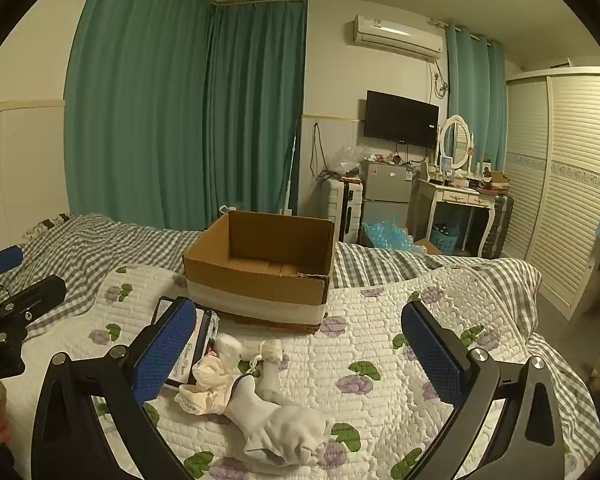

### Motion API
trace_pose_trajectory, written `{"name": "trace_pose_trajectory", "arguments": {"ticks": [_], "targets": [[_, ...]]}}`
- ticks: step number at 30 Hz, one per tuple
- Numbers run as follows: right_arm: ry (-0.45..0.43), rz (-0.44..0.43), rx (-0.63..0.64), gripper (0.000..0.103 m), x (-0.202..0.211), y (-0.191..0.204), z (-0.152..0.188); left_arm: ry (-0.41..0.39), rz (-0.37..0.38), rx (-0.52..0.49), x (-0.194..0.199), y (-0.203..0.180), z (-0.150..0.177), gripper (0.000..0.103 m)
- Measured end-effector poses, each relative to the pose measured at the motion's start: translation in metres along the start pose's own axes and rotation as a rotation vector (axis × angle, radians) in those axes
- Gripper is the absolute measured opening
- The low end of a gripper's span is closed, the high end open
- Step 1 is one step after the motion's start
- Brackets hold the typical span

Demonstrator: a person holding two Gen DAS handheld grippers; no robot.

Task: Organize soft objects

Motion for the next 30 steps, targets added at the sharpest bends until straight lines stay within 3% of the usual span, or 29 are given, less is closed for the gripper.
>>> {"name": "trace_pose_trajectory", "arguments": {"ticks": [30], "targets": [[0.01,-0.006,0.001,0.103,0.0006,0.0034,0.0017,0.015,0.008,-0.013,-0.0019,-0.0011,0.0034,0.103]]}}
Point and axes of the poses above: each gripper's, at about its wrist camera, not at the fingertips, and x roughly against the way its jaws point, y to its left, z to its underside, the point moved 3 cm from there along -x, roughly the way its jaws point, and after that the axes turned 9 degrees about x, right-handed, at the moved point
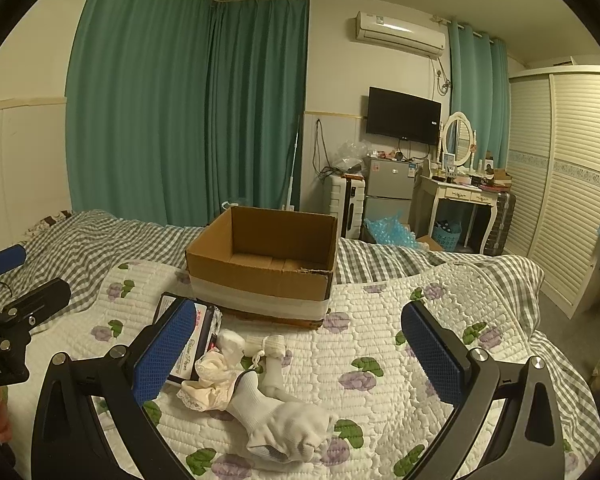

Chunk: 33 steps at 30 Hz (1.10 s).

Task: Organize soft objects

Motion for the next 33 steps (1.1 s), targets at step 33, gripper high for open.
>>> {"name": "trace_pose_trajectory", "arguments": {"ticks": [33], "targets": [[-0.008,-0.022,-0.003,0.103,0.0043,-0.0013,-0.0043,-0.034,-0.016,-0.001,0.009,-0.0005,-0.008,0.103]]}}
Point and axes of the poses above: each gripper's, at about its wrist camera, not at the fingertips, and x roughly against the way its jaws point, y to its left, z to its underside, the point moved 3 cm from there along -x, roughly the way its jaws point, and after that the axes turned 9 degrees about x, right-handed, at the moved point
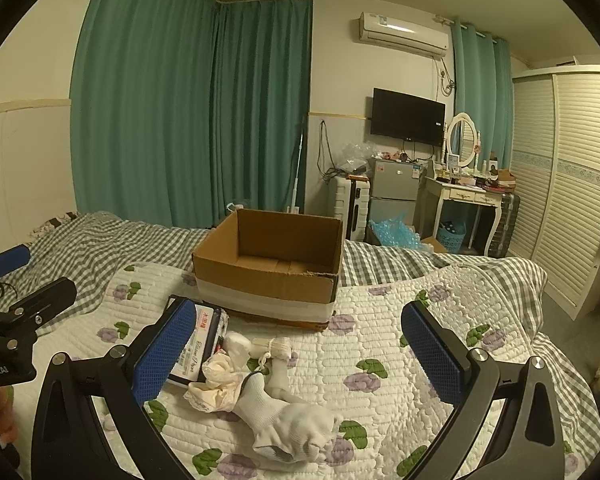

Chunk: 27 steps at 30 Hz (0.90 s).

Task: Organize soft objects

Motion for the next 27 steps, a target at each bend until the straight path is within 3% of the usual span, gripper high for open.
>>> {"name": "trace_pose_trajectory", "arguments": {"ticks": [12,17,20,27], "targets": [[-0.041,-0.026,0.013,0.103,0.021,-0.001,-0.017,-0.017,0.012,0.01,0.02,0.001,-0.01,0.103],[0.049,-0.061,0.037,0.103,0.008,0.003,-0.001,0.124,-0.039,0.036,-0.005,0.013,0.023,0.103],[0.142,-0.121,0.036,0.103,-0.016,0.01,0.028,0.226,-0.073,0.055,-0.032,0.02,0.055,0.103],[0.338,-0.172,0.062,0.103,-0.07,0.029,0.085,0.402,-0.134,0.027,-0.076,0.019,0.118,0.103]]}}
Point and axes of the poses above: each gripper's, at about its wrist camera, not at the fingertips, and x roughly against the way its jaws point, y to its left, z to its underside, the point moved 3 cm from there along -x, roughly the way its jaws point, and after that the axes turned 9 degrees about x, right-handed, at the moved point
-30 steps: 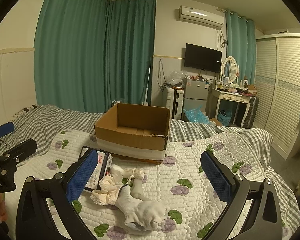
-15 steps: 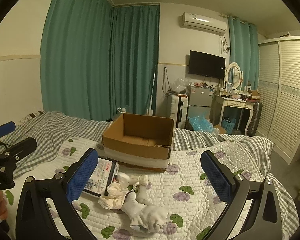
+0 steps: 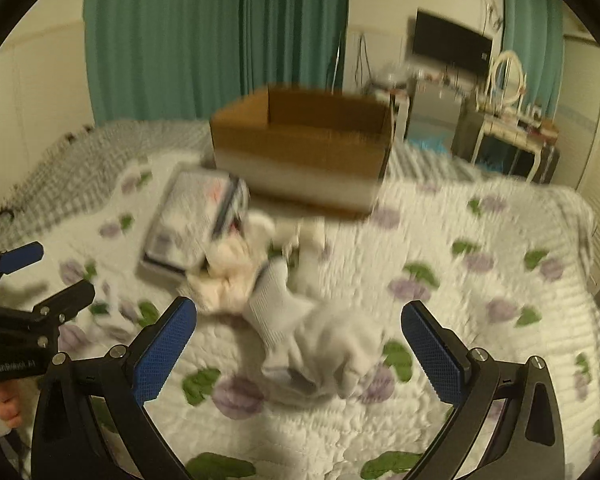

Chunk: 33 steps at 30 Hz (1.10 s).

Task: Organize soft objects
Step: 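Grasp white-green pipe-cleaner toy with left tool while right tool grasps white knit glove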

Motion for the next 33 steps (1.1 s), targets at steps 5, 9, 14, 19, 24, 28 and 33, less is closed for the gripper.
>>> {"name": "trace_pose_trajectory", "arguments": {"ticks": [5,9,14,19,24,28,33], "targets": [[0.101,-0.001,-0.04,0.103,-0.033,-0.01,0.017,0.088,-0.037,0.024,-0.024,0.006,0.016,0.103],[0.155,-0.019,-0.049,0.103,-0.05,-0.013,0.025,0.152,-0.037,0.054,-0.044,0.011,0.025,0.103],[0.2,-0.003,-0.024,0.1,-0.064,-0.009,0.031,0.197,-0.036,0.054,-0.056,0.011,0.031,0.103],[0.179,-0.002,-0.071,0.079,-0.058,-0.019,0.031,0.199,0.024,0.067,-0.054,0.011,0.032,0.077],[0.167,-0.022,-0.098,0.071,-0.052,-0.021,0.031,0.204,0.056,0.065,-0.048,0.01,0.029,0.048],[0.139,-0.035,-0.108,0.069,-0.039,-0.022,0.029,0.195,0.074,0.094,-0.043,0.016,0.022,0.042],[0.109,-0.042,-0.112,0.069,-0.02,-0.023,0.023,0.14,0.082,0.061,-0.022,0.013,0.009,0.042]]}}
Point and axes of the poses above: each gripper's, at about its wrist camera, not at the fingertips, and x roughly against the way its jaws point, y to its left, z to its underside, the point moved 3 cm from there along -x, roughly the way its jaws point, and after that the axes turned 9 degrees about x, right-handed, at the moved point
